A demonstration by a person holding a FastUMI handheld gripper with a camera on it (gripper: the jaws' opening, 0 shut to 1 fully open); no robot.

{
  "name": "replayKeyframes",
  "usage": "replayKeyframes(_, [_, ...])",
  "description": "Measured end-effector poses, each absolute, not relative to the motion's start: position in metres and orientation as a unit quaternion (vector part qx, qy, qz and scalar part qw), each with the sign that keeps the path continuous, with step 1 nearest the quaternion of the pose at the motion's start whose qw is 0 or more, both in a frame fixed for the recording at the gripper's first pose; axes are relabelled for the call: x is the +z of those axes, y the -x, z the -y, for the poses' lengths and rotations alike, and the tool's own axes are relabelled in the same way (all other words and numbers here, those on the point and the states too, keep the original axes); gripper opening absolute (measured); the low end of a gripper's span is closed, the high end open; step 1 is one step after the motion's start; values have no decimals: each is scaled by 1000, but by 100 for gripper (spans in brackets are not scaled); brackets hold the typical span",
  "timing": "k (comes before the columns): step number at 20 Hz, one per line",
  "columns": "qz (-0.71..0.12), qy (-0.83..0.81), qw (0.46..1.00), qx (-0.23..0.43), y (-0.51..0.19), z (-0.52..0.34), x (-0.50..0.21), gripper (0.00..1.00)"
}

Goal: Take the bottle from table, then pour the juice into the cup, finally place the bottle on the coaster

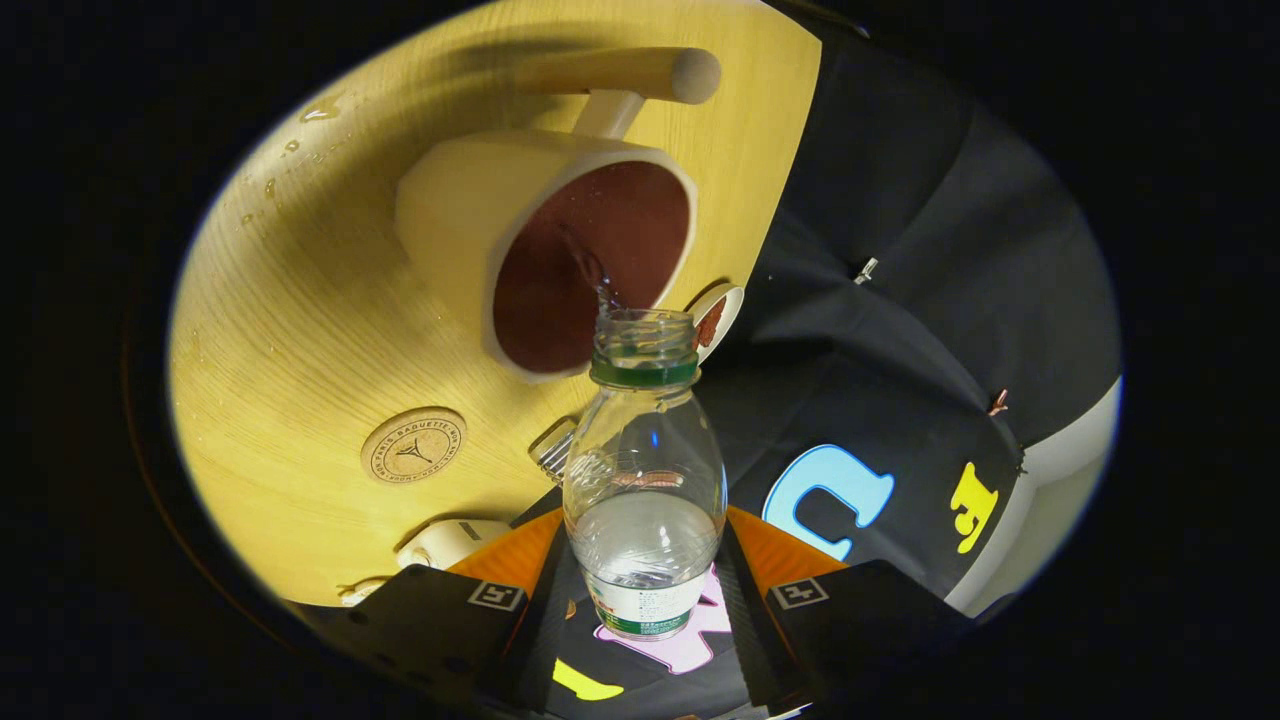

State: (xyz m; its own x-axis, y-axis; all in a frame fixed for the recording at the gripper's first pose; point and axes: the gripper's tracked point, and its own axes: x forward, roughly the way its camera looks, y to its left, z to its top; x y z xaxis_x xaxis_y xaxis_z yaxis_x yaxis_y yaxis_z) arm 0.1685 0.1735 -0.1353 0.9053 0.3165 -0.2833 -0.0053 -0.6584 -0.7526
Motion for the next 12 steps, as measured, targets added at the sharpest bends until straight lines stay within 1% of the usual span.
replayKeyframes(5, [90, 889, 404, 195, -170, -172, -133, 74])
replayKeyframes(12, [103, 893, 390, 200, -166, -177, -135, 74])
